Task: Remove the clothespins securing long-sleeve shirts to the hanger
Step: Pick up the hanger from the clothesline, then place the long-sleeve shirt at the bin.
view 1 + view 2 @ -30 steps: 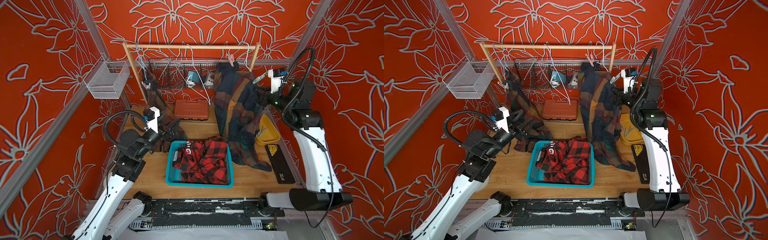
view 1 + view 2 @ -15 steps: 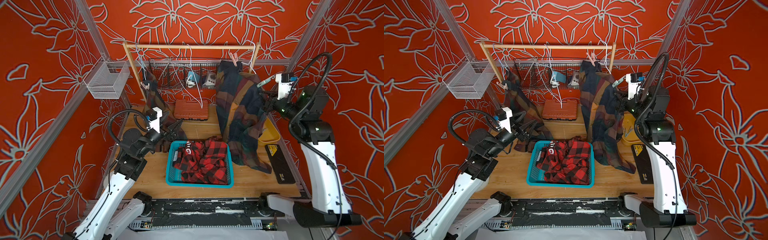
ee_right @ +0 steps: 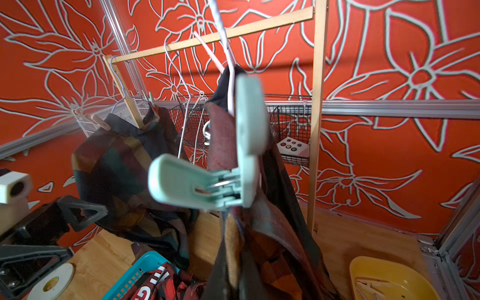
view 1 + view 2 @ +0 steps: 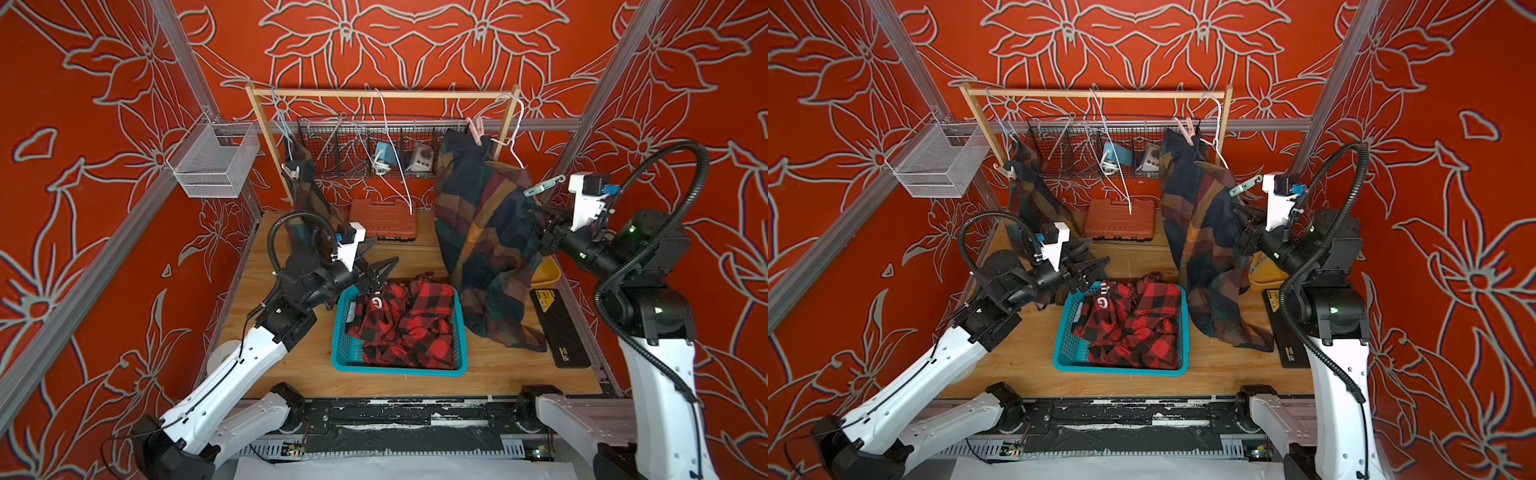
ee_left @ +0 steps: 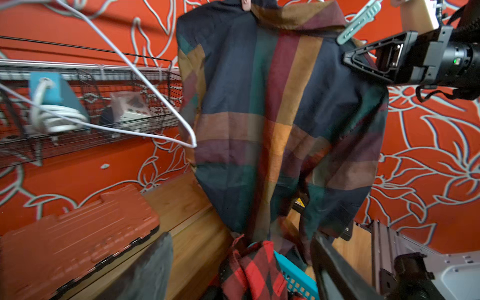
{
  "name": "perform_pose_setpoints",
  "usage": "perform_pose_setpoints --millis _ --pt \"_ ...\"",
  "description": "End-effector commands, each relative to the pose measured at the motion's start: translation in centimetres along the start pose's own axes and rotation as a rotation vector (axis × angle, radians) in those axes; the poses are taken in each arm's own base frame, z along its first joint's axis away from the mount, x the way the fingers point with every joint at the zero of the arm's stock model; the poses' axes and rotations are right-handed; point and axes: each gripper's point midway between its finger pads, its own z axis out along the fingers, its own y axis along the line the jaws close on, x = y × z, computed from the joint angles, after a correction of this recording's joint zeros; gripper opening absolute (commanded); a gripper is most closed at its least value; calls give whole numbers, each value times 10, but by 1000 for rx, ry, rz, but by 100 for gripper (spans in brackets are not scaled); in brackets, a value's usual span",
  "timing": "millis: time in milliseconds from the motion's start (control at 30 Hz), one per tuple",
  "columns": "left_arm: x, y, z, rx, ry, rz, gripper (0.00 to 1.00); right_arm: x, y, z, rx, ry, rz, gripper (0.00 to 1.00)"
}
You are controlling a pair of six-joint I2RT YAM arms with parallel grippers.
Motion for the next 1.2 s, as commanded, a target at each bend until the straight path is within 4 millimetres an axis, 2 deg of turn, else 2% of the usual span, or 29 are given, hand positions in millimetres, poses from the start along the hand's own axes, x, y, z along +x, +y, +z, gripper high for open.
perform_pose_setpoints --millis 0,400,833,933,1100,1167 --pt "16 2 23 -21 17 -12 79 -15 15 -9 -51 -62 -18 0" --pt "59 12 81 4 68 -80 80 -6 42 -36 -130 -84 -1 0" --pt "65 19 139 45 47 -92 80 -1 63 -49 -227 -108 9 0" --pt "73 24 154 45 63 -86 75 -4 71 -54 -263 -125 16 0" --pt "78 24 172 78 69 -94 55 -8 83 -64 -310 -144 3 0" --pt "76 23 178 89 64 -95 40 -9 87 -68 -325 -148 -2 0"
